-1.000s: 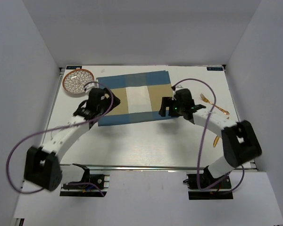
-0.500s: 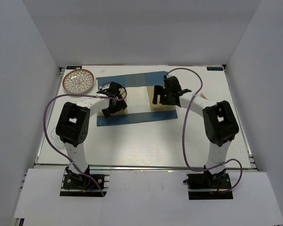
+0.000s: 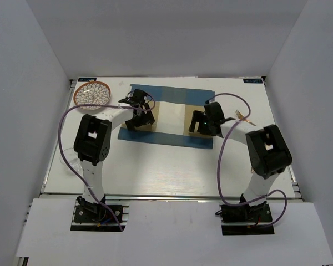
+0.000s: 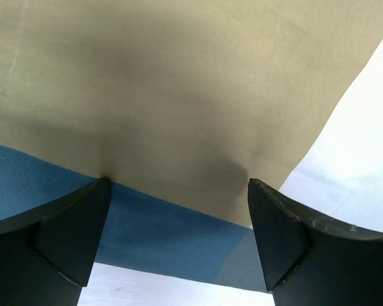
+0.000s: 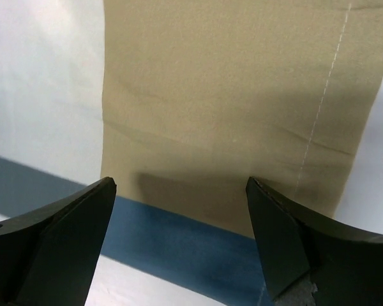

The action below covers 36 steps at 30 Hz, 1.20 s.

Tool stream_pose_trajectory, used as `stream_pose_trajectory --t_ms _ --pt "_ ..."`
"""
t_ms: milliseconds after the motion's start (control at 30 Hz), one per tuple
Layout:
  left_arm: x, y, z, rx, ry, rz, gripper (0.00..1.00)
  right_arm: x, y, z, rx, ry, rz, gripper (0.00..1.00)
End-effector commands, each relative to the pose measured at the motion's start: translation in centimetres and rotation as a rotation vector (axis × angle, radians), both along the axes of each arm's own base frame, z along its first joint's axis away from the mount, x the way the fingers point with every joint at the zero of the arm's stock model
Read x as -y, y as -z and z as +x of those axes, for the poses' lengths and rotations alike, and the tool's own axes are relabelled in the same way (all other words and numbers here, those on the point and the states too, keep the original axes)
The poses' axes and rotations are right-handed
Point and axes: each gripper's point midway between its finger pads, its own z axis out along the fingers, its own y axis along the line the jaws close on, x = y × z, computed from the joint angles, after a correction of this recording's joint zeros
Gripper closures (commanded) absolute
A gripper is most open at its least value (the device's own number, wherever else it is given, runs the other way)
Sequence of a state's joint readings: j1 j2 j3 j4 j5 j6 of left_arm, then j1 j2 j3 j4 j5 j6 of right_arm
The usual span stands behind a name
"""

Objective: Set the dinner table for one person

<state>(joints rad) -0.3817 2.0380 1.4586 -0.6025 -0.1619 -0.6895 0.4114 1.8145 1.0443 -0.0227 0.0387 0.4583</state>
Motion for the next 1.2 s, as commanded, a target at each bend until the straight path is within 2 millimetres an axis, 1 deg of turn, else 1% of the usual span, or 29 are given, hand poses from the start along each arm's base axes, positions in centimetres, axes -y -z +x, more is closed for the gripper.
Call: stream_pose_trajectory --t_ms 0,33,67,100,133,167,200,233,267,300,333,367,400,433,533,567,600,700,733,833,867,900,933,967,1000,1067,1100,1167 --pt "2.7 2.7 -0.4 -0.072 0.101 -0.102 0.02 4.4 3.7 -5.2 -0.187 0.109 -0.012 0.11" --pt "3.2 2.4 0.3 -0.066 0.105 -0.113 0.02 5.1 4.0 -5.8 -0.198 0.125 -0.008 0.11" --pt "3.4 2.4 0.8 -0.063 0.107 -0.114 0.02 5.4 3.6 -5.9 -0.188 0.126 -0.007 0.11" --pt "4.1 2.6 0.8 -0.075 0.122 -0.141 0.02 6.1 3.7 -5.9 -0.194 0.142 -0.009 0.11" --pt "5.0 1.7 1.6 -0.058 0.139 -0.177 0.02 6.3 3.5 -5.9 -0.196 0.145 -0.012 0.11" --pt "5.3 1.5 2.0 -0.052 0.144 -0.19 0.02 6.1 3.4 -6.0 -0.21 0.128 0.007 0.11" --pt "5.6 1.3 2.2 -0.051 0.145 -0.199 0.02 6.5 3.2 -5.7 -0.205 0.135 0.014 0.11" --pt "6.2 0.6 2.9 -0.039 0.153 -0.223 0.02 6.5 2.8 -5.3 -0.202 0.131 0.017 0.11" --pt "6.9 0.3 2.9 -0.033 0.162 -0.234 0.02 6.6 2.7 -4.9 -0.206 0.136 0.02 0.11" --pt "7.2 0.0 3.2 -0.024 0.168 -0.248 0.02 7.1 3.0 -4.6 -0.222 0.147 0.018 0.11" --pt "7.5 -0.2 3.4 -0.019 0.167 -0.258 0.02 7.0 2.4 -3.8 -0.215 0.142 0.026 0.11" --pt "7.9 -0.9 4.0 -0.003 0.172 -0.278 0.02 6.8 2.4 -3.6 -0.229 0.135 0.035 0.11" --pt "8.1 -1.1 4.1 -0.002 0.171 -0.285 0.02 7.2 2.8 -3.4 -0.246 0.144 0.033 0.11" --pt "8.7 -1.1 4.1 -0.005 0.179 -0.289 0.02 7.2 2.4 -2.8 -0.245 0.144 0.039 0.11" --pt "9.0 -1.3 4.4 0.001 0.178 -0.303 0.02 7.5 2.6 -2.3 -0.259 0.148 0.042 0.11" --pt "9.4 -1.2 4.1 -0.003 0.185 -0.305 0.02 7.8 2.6 -2.2 -0.26 0.152 0.043 0.11" --pt "9.4 -1.2 4.1 -0.003 0.183 -0.304 0.02 7.6 2.6 -2.1 -0.262 0.146 0.049 0.11" --pt "9.1 -0.7 3.7 -0.011 0.17 -0.297 0.02 8.0 2.6 -2.4 -0.267 0.155 0.037 0.11" --pt "9.3 -0.5 3.3 -0.017 0.171 -0.288 0.02 8.1 2.5 -2.6 -0.265 0.156 0.036 0.11" --pt "8.0 0.2 2.3 -0.037 0.132 -0.239 0.02 8.9 2.3 -4.1 -0.246 0.166 0.022 0.11" --pt "7.3 0.4 1.9 -0.045 0.113 -0.217 0.02 9.2 2.9 -5.4 -0.255 0.169 0.022 0.11" --pt "6.1 0.7 1.2 -0.044 0.083 -0.173 0.02 9.3 2.1 -5.5 -0.221 0.169 0.025 0.11" --pt "5.4 0.8 1.0 -0.036 0.052 -0.15 0.02 9.6 2.1 -6.0 -0.218 0.172 0.023 0.11" --pt "5.0 0.8 0.7 -0.026 0.043 -0.144 0.02 9.7 1.7 -6.2 -0.206 0.172 0.02 0.11" --pt "4.3 0.9 -0.2 -0.025 0.03 -0.127 0.02 10.2 2.0 -6.9 -0.217 0.181 0.007 0.11" --pt "3.8 1.2 -0.8 -0.026 0.017 -0.12 0.02 10.6 1.9 -7.2 -0.208 0.183 -0.002 0.11" --pt "3.7 1.3 -1.5 -0.034 0.021 -0.127 0.02 10.8 2.0 -7.4 -0.211 0.188 -0.009 0.11" --pt "3.9 1.6 -1.8 -0.038 0.028 -0.14 0.02 10.9 2.0 -7.2 -0.21 0.183 -0.007 0.11"
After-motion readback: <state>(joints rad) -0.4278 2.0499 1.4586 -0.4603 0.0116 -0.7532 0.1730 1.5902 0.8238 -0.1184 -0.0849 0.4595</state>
